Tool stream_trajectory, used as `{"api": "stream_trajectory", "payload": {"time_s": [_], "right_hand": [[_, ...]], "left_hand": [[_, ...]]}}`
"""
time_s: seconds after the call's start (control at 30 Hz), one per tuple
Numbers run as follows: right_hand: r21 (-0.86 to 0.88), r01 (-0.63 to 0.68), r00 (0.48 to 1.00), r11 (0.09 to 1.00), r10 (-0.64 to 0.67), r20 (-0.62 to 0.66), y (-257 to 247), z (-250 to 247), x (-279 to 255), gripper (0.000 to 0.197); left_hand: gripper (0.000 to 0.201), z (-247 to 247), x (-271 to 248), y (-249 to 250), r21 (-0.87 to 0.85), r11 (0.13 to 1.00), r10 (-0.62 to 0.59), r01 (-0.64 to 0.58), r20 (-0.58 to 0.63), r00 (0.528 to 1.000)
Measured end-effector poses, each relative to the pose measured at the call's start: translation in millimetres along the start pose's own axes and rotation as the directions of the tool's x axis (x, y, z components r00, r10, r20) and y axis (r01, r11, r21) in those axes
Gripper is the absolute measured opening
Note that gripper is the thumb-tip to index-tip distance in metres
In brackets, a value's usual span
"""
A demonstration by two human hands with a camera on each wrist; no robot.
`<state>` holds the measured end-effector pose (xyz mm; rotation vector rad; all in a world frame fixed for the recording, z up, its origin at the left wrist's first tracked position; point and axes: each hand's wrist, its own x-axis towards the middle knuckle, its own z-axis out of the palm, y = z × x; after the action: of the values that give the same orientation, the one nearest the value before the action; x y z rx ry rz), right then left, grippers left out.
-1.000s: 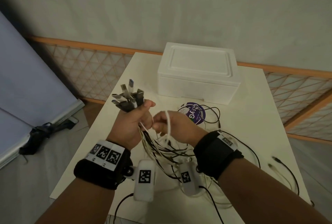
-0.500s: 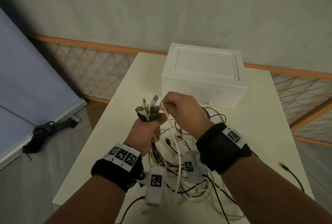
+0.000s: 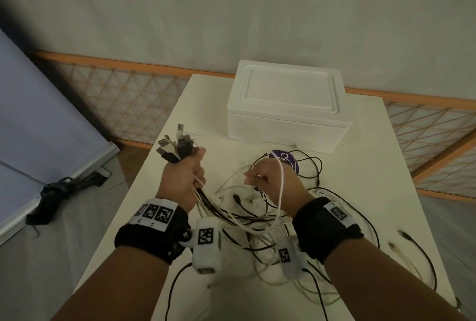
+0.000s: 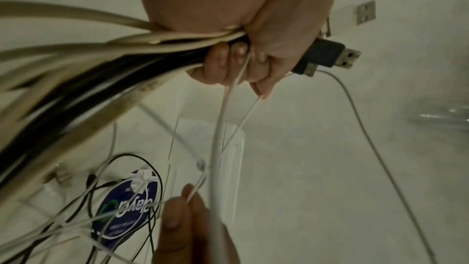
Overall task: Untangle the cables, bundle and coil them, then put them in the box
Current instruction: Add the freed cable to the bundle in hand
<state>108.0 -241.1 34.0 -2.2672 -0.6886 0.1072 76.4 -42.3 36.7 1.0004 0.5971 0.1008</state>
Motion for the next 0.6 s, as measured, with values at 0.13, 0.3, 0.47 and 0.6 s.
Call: {"api": "stream_trajectory", "payload": {"time_s": [0.13,0.3,0.47,0.6], "right_hand": [[-0.115,0.05,0.996,0.992,-0.041,0.078,15.7,4.4,-7.4,0.012],[-0.009,-0.044,0.999,0.999,0.044,-0.008,11.5,-2.4,-0.1,0.009],[0.035,-0.082,0.997,0.996,0.082,0.014,7.0,0.1,3.7,0.009],[0.214,-0.163,0.986,0.963,0.153,0.064,-9.1,-0.8,7.5,0.012]], "left_hand": [[0.01,-8.3,1.6,-2.3,0.01,1.0,0.013,-0.012,-0.039,0.999],[0.014,-11.2,-1.8,2.2,-0.037,0.999,0.012,-0.014,-0.045,0.999],[0.017,-8.9,-9.0,8.5,-0.027,0.997,0.067,-0.067,-0.008,0.998],[0.016,-3.5,-16.5,9.5,-0.003,0.995,0.104,-0.104,0.032,0.994]]}}
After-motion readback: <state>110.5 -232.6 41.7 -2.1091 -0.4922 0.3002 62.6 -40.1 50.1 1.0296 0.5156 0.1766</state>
